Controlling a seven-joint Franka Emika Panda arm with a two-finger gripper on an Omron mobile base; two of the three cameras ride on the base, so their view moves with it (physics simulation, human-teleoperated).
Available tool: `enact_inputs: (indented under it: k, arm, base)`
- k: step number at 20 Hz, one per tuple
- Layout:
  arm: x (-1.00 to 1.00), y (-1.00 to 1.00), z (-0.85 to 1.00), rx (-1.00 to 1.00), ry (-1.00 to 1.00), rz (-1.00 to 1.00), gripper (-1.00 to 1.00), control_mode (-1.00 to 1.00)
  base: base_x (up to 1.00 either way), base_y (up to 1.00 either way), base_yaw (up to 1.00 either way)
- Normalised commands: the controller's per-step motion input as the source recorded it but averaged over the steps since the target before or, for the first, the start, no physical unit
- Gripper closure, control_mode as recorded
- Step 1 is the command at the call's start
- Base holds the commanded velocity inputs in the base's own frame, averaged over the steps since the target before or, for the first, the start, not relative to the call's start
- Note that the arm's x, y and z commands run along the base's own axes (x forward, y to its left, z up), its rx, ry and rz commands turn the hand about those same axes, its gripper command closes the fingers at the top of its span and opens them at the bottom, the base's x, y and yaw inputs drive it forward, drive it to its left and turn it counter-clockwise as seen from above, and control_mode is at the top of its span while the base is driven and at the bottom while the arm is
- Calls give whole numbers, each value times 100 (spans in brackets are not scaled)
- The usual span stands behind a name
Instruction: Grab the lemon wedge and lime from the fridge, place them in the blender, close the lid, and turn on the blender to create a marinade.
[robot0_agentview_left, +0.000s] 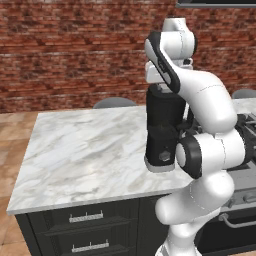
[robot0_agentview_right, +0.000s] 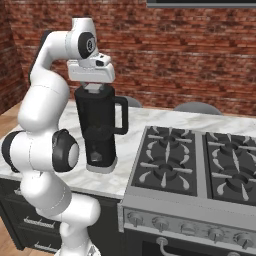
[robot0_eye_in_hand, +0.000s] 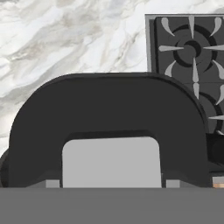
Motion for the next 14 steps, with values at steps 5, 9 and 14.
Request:
enact_inputs:
  k: [5, 9, 14]
  arm:
    - [0, 0, 0, 0, 2, 0, 100, -100]
    - [0, 0, 0, 0, 2, 0, 100, -100]
    - [0, 0, -5, 0, 0, 0, 100, -100]
  base:
    - [0, 0, 0]
    - [0, 0, 0]
    - [0, 0, 0]
